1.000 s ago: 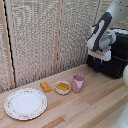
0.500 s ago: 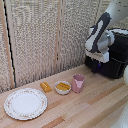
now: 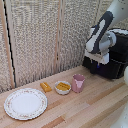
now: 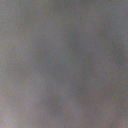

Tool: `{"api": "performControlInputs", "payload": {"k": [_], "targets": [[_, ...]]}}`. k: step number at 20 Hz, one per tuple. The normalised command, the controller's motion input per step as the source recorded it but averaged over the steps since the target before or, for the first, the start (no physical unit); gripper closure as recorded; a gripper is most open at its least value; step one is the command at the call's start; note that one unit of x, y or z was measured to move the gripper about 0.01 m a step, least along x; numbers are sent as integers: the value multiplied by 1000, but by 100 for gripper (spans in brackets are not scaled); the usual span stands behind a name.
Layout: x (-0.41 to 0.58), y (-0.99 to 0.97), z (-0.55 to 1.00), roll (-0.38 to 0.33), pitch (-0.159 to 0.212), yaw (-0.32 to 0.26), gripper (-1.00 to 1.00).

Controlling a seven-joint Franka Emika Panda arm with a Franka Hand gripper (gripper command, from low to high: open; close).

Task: Carefully navigate your gripper to the air fryer's handle. Confidently seize the handle using your gripper. Gradually bring the handle toward yourself to access the air fryer.

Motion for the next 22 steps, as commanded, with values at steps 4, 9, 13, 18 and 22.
{"api": "performControlInputs", "payload": {"k": [4, 9, 13, 18, 22], "targets": [[112, 881, -29, -6, -6, -110, 100], [101, 893, -107, 0, -19, -100, 100], [0, 894, -43, 13, -47, -89, 100], [0, 857, -33, 24, -37, -107, 100], [49, 842, -204, 13, 3, -122, 100]]}}
